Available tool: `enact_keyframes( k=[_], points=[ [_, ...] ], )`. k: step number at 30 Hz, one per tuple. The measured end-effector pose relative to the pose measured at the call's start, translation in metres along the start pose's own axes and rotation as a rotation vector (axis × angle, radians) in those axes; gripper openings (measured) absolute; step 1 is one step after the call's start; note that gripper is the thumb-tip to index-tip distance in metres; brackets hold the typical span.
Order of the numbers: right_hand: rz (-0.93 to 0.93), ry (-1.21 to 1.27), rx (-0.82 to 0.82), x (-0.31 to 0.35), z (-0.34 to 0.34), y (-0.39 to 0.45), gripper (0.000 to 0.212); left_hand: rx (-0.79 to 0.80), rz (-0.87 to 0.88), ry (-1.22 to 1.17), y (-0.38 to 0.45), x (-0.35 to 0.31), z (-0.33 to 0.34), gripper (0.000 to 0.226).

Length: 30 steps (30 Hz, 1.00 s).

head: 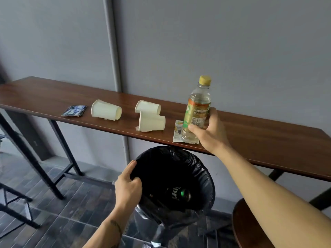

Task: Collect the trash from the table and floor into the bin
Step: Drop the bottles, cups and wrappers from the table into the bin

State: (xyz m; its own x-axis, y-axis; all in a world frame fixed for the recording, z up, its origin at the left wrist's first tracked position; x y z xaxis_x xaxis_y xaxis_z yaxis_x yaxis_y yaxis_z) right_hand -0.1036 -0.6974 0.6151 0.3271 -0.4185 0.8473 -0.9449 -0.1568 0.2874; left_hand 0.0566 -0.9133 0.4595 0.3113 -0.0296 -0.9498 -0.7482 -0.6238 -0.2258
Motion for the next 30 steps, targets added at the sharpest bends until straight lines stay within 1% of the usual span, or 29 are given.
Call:
enact_keyframes(
  k=[2, 3, 5, 7, 9, 11, 13, 15, 16, 17, 19, 22, 24, 25, 26, 28, 30],
  points=[
    [-0.026, 0.038, 0.163, 0.009, 0.01, -0.024, 0.056, 0.014, 0.02, 0.013, 0.0, -0.003, 0.001, 0.068],
    [-0.009, 0.042, 0.255, 0.008, 0.019, -0.035, 0.058, 0.017, 0.029, 0.014, 0.001, -0.004, 0.002, 0.069],
    [0.082, -0.048, 0.433, -0.009, 0.044, -0.057, 0.059, 0.022, 0.038, 0.016, 0.002, -0.005, 0.005, 0.069],
    [0.194, -0.207, 0.558, -0.036, 0.069, -0.078, 0.056, 0.039, 0.029, 0.012, 0.0, -0.008, 0.006, 0.067],
    [0.285, -0.326, 0.625, -0.064, 0.09, -0.096, 0.051, 0.043, 0.034, 0.013, -0.001, -0.013, 0.007, 0.066],
    [0.34, -0.412, 0.656, -0.081, 0.102, -0.109, 0.048, 0.038, 0.049, 0.009, -0.003, -0.018, 0.006, 0.065],
    [0.369, -0.467, 0.685, -0.09, 0.107, -0.116, 0.057, 0.037, 0.061, 0.008, -0.004, -0.021, 0.005, 0.065],
    [0.378, -0.489, 0.688, -0.092, 0.107, -0.115, 0.071, 0.028, 0.064, 0.025, -0.005, -0.024, 0.004, 0.067],
    [0.356, -0.496, 0.674, -0.088, 0.105, -0.112, 0.075, 0.024, 0.069, 0.035, -0.006, -0.026, 0.003, 0.068],
    [0.306, -0.504, 0.647, -0.081, 0.102, -0.106, 0.074, 0.019, 0.071, 0.042, -0.007, -0.026, 0.002, 0.068],
    [0.146, -0.52, 0.538, -0.06, 0.091, -0.089, 0.06, 0.004, 0.071, 0.055, -0.008, -0.027, 0.001, 0.067],
    [-0.086, -0.492, 0.298, -0.029, 0.068, -0.063, 0.038, 0.002, 0.068, 0.087, -0.01, -0.023, 0.002, 0.068],
    [-0.177, -0.54, 0.166, -0.023, 0.057, -0.046, 0.036, 0.007, 0.069, 0.102, -0.012, -0.021, 0.002, 0.068],
    [-0.188, -0.594, 0.131, -0.025, 0.054, -0.038, 0.039, 0.007, 0.065, 0.112, -0.012, -0.019, 0.002, 0.069],
    [-0.166, -0.659, 0.138, -0.03, 0.054, -0.029, 0.045, 0.006, 0.062, 0.121, -0.012, -0.017, 0.001, 0.069],
    [-0.069, -0.753, 0.257, -0.043, 0.057, -0.018, 0.061, -0.005, 0.05, 0.124, -0.012, -0.012, -0.001, 0.07],
    [-0.016, -0.805, 0.352, -0.051, 0.06, -0.014, 0.066, -0.023, 0.038, 0.117, -0.012, -0.01, -0.005, 0.07]
  ],
)
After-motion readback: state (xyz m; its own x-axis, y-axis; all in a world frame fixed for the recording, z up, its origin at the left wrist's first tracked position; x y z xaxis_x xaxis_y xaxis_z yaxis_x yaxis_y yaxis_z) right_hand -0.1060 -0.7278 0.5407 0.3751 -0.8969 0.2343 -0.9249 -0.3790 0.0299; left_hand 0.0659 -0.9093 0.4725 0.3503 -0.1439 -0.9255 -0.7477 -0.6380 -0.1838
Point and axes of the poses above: each hand's wrist, its own y-axis towards the middle knuckle, its own z-axis out of the palm, x = y × z, the point moved 6 cm from there along y, towards the middle knuckle, and after that the axes turned 3 degrees about y, right-handed, at the moved point
